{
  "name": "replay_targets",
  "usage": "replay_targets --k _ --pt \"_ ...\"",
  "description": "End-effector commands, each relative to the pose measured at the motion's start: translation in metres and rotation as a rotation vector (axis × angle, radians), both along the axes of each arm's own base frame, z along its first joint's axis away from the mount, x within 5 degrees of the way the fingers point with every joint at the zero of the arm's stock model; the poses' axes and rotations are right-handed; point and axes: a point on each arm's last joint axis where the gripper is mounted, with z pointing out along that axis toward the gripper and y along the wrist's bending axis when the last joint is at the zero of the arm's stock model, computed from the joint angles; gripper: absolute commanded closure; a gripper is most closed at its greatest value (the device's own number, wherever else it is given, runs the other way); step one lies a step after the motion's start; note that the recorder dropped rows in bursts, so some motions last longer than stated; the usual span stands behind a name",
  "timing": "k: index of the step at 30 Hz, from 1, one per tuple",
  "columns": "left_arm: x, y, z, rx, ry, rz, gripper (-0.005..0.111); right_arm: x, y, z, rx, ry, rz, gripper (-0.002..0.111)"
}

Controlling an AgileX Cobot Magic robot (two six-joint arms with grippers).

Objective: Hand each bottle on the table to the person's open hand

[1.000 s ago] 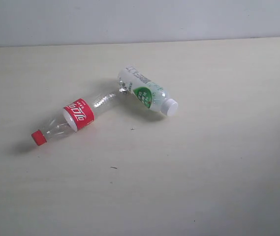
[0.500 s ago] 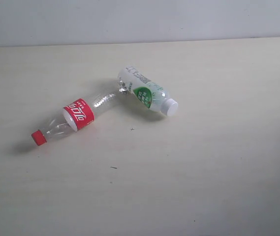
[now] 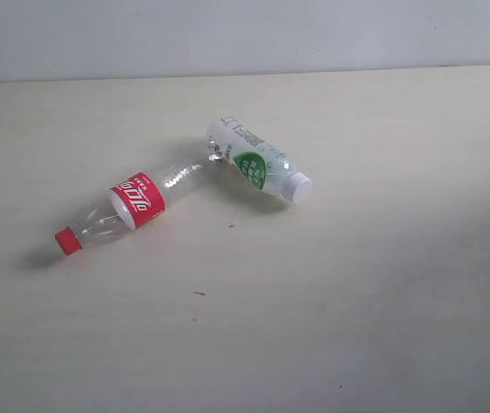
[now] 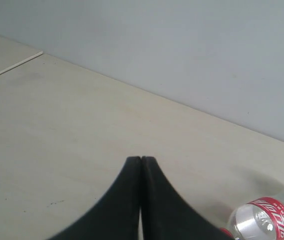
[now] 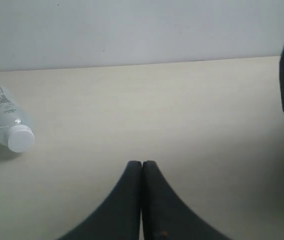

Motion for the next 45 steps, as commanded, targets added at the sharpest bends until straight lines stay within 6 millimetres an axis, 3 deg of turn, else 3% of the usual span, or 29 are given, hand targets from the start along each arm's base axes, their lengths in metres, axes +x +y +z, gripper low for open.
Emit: replay_targets --k 1,18,29,34,42,45 --pt "0.0 0.0 -0.001 -0.006 -0.001 0.002 0.107 0.0 0.0 0.002 -0.002 -0.008 0.001 0.108" --pt "0.0 0.0 -0.001 -0.006 -0.001 0.002 0.107 0.0 -0.001 0.003 -0.048 -0.017 -0.001 0.108" --pt "0.0 0.0 -0.001 -0.006 -0.001 0.002 0.107 0.002 -0.005 0.009 -0.21 -0.09 -0.005 0.108" --pt "0.0 0.0 -0.001 -0.006 -0.001 0.002 0.107 0.003 -0.001 0.02 -0.068 -0.209 -0.005 0.108" --pt "0.0 0.0 -0.001 -0.006 -0.001 0.002 0.107 0.003 -0.001 0.027 -0.043 -0.287 -0.009 0.108" --pt "0.0 0.0 -0.001 -0.006 -0.001 0.002 0.107 0.003 -0.002 0.036 0.119 -0.375 -0.027 0.108"
